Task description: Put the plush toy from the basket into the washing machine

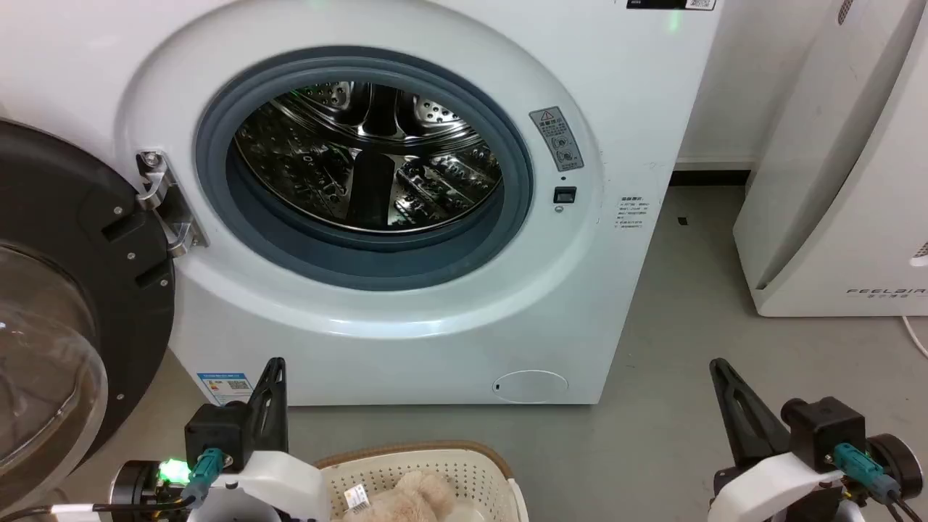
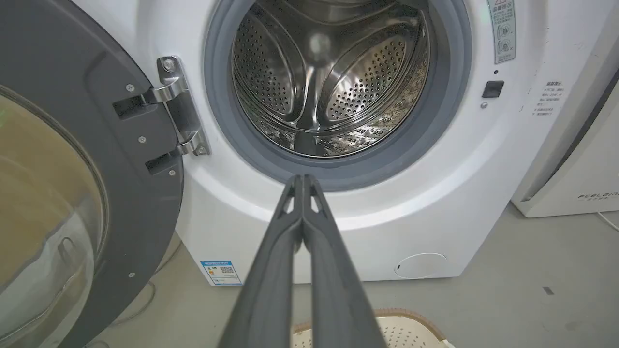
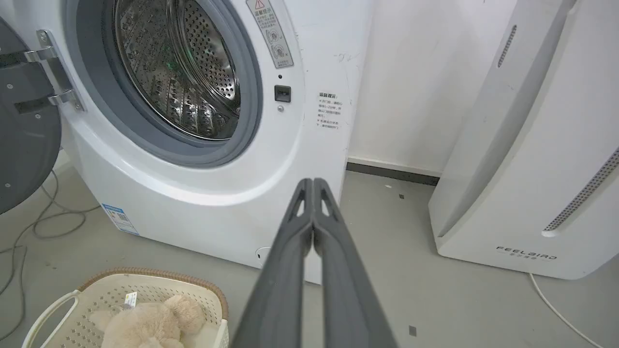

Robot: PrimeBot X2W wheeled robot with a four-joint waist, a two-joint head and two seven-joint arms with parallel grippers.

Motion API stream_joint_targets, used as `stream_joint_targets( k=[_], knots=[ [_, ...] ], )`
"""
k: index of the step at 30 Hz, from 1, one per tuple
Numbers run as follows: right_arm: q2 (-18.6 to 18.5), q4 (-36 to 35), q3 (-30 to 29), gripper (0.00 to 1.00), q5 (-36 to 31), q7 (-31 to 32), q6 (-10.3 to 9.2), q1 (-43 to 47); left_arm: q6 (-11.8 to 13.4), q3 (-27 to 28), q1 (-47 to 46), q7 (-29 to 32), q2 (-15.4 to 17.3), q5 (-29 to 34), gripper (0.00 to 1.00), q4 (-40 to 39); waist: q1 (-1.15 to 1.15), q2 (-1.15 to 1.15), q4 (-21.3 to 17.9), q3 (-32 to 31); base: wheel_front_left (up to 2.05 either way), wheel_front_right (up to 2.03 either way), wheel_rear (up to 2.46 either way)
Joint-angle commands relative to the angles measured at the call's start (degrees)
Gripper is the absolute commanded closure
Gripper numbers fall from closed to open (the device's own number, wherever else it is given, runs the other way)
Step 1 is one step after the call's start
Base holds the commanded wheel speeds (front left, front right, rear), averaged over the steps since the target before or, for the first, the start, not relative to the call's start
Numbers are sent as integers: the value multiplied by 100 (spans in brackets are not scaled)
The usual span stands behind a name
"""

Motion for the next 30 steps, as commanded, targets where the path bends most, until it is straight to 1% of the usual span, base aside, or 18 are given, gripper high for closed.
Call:
stream_joint_targets(
  k=[1,2,3,18,30],
  knots=[
    [-1,13,-5,100,-44,8,-4,-80,-31,15,-33,2,1,15,100,-25,0,0,0,0,0,0,0],
    [-1,13,-5,100,-44,8,-4,-80,-31,15,-33,2,1,15,100,-25,0,0,0,0,0,0,0],
    [0,0,-2,0,0,0,0,0,0,0,0,0,0,0,0,0,0,0,0,0,0,0,0],
    [0,28,-31,0,137,-127,1,8,-9,-70,18,-128,0,-98,0,62,0,0,-20,51,0,0,0],
    [0,-9,-34,0,280,-271,0,-67,-102,-175,-120,-272,16,-178,0,402,0,0,-89,301,0,0,0]
  ],
)
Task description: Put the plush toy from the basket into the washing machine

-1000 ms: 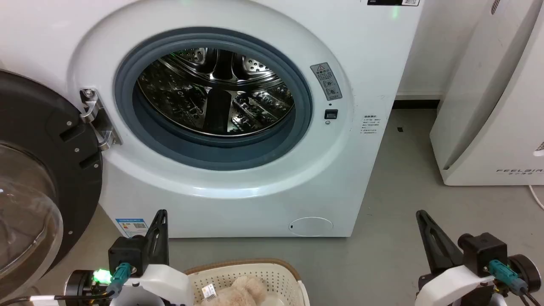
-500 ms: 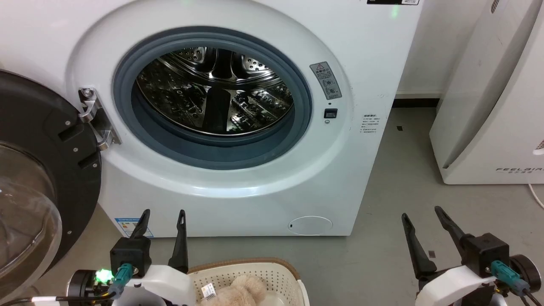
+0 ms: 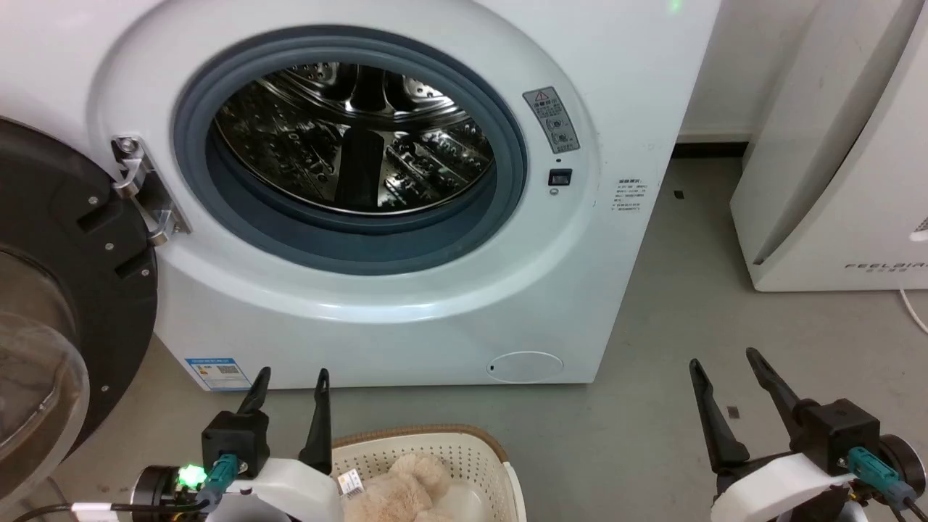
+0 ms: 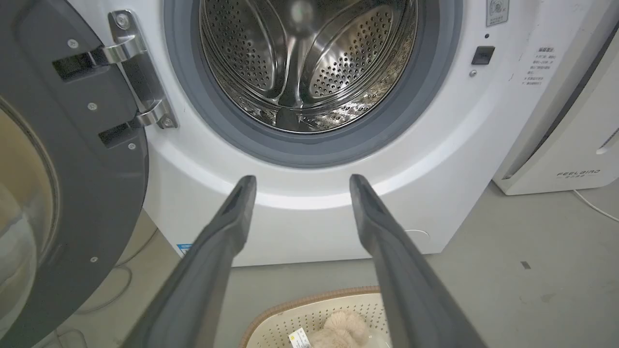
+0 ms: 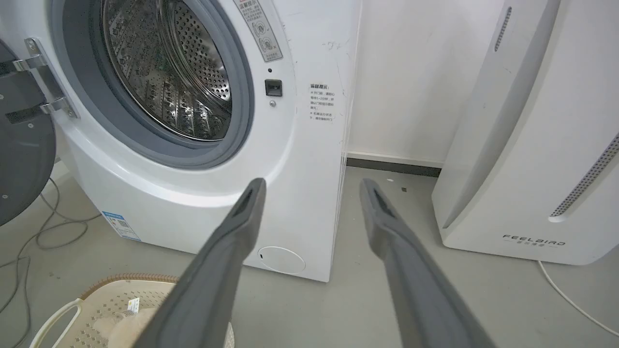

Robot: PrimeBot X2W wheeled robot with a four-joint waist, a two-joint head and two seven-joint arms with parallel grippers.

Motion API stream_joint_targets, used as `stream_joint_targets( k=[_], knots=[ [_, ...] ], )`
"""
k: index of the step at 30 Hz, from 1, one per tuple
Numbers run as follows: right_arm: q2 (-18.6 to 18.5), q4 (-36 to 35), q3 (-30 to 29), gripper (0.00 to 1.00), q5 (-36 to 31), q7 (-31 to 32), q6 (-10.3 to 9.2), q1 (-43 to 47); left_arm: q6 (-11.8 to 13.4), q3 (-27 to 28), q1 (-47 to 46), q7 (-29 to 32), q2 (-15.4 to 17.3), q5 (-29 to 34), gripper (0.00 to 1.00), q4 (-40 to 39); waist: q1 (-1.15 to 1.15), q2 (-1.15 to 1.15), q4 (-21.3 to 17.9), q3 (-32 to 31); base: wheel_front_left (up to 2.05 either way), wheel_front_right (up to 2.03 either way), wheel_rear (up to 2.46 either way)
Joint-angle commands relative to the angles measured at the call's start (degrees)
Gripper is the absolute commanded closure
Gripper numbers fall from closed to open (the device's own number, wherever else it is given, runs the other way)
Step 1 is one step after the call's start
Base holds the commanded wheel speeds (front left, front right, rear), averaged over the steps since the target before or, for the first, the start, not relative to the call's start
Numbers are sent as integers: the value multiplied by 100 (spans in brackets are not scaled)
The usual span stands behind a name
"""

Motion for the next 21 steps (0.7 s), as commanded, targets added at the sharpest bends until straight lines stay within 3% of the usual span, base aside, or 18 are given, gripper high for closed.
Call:
stream_joint_targets(
  k=[1,21],
  knots=[
    [0,-17,7,0,85,-72,0,-79,-54,-44,-112,-66,20,-29,0,105,0,0,-21,63,0,0,0],
    [0,-136,-49,0,329,-298,-1,-293,-205,-469,-785,-292,190,-204,0,1284,0,0,-202,700,0,0,0]
  ],
)
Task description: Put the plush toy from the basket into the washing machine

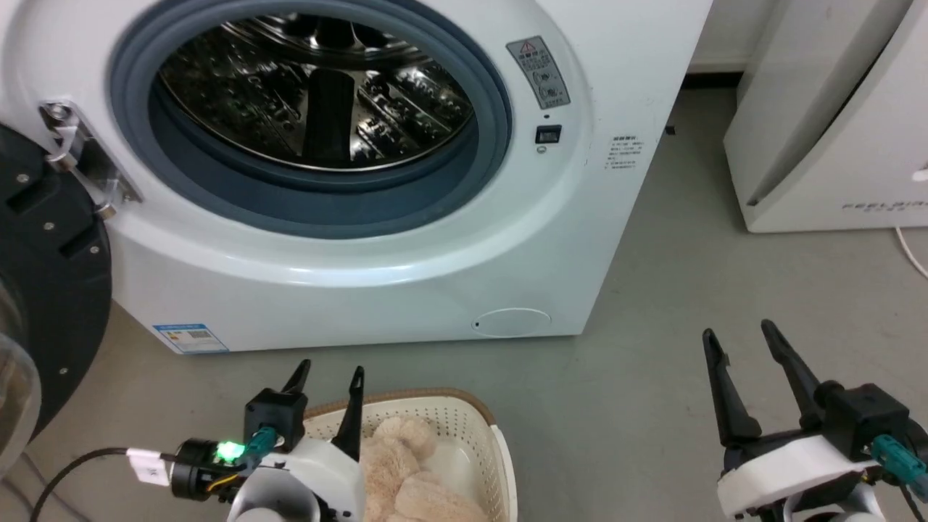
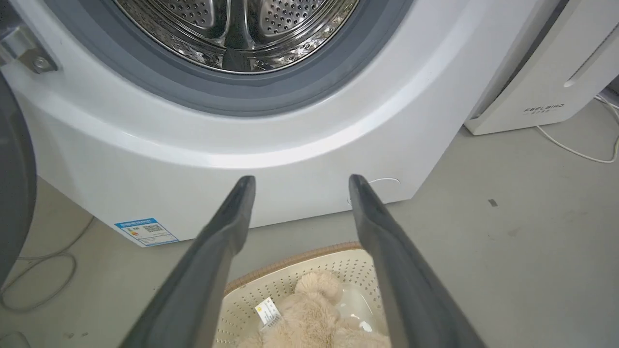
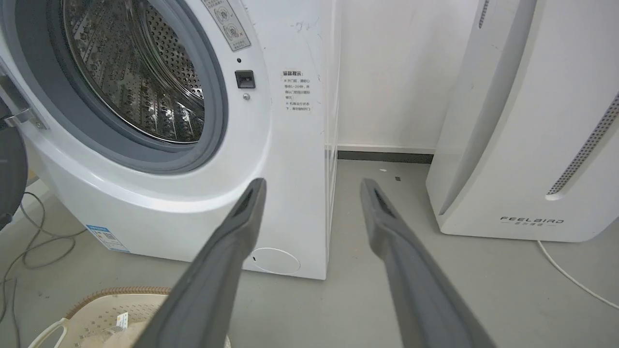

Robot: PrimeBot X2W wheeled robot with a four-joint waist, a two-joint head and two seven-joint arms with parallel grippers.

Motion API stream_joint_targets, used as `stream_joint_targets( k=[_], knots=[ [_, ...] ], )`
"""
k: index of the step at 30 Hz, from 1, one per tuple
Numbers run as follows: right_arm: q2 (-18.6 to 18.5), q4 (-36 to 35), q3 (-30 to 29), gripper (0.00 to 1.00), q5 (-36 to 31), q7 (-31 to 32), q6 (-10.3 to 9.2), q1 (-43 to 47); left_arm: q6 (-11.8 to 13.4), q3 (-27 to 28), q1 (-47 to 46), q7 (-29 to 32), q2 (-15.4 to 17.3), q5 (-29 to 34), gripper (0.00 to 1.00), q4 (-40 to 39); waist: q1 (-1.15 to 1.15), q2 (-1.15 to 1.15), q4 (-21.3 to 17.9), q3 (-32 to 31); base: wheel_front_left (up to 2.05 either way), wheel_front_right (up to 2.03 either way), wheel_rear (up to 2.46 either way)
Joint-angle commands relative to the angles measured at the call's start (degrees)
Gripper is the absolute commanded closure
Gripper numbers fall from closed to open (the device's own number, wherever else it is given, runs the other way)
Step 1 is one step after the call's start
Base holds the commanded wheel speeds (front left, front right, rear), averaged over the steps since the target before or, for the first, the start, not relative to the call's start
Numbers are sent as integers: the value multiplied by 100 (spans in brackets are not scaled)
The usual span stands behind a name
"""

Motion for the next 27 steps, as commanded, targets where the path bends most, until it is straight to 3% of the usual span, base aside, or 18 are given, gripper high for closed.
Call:
stream_joint_targets(
  k=[1,10,27],
  knots=[
    [0,-48,-7,0,58,-62,-2,-117,-32,-55,-124,-55,41,-55,0,113,0,0,-32,67,0,0,0],
    [-1,-113,3,0,236,-169,-2,-237,-89,-515,-502,-142,183,-291,0,758,0,0,-153,443,0,0,0],
    [-1,-280,28,0,562,-383,-3,-452,-202,-2004,-1277,133,695,-1238,0,1890,0,0,-418,1336,0,0,0]
  ],
)
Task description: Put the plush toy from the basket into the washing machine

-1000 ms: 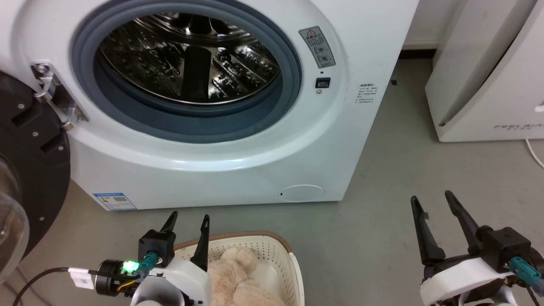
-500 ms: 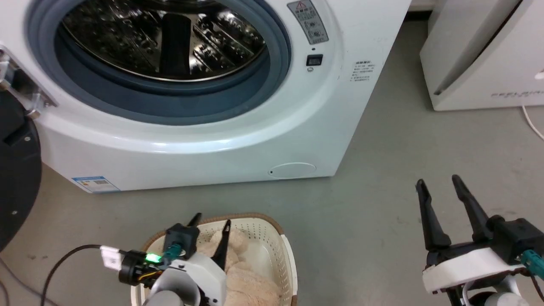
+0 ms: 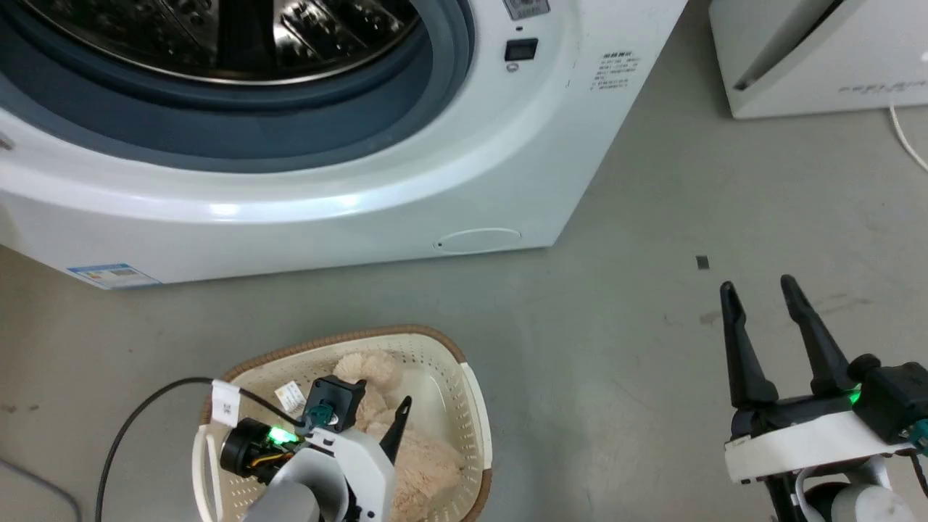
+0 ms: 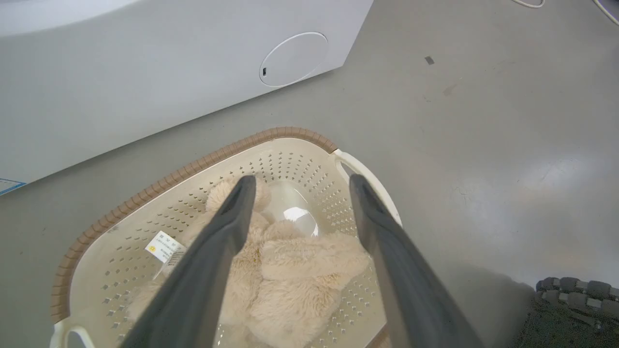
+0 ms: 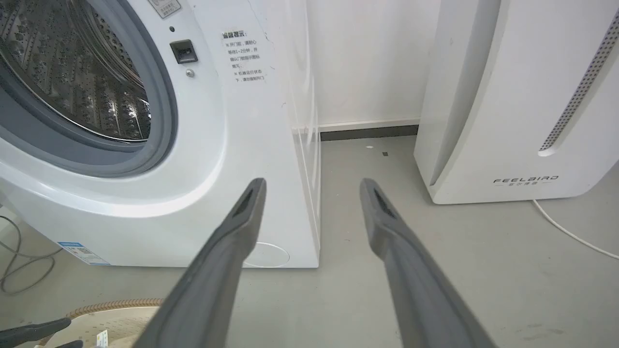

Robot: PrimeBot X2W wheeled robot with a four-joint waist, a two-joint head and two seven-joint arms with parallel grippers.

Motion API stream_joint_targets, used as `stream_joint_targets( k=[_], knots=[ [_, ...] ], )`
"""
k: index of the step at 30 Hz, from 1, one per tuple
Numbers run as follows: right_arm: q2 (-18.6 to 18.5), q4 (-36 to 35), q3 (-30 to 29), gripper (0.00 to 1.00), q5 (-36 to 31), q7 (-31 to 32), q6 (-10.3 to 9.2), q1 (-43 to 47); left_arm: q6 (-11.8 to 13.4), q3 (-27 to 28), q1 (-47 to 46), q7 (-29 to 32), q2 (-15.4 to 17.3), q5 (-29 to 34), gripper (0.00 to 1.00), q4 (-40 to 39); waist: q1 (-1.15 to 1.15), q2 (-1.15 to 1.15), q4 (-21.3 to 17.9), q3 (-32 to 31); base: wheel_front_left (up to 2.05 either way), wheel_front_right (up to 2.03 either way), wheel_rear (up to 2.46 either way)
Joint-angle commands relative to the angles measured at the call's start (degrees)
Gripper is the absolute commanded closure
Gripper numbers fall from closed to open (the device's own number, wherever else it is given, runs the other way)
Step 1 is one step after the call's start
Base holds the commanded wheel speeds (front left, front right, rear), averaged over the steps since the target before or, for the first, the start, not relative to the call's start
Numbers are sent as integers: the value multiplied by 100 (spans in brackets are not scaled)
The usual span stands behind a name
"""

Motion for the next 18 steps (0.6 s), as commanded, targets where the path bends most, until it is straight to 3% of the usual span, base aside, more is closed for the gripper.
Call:
stream_joint_targets(
  k=[1,18],
  knots=[
    [-1,-47,-7,0,84,-72,-2,-140,-34,-127,-176,40,92,-150,0,137,0,0,-58,129,0,0,0],
    [-1,-158,36,0,450,-275,-3,-318,-141,-1880,-1139,214,665,-664,0,1145,0,0,-299,1025,0,0,0]
  ],
)
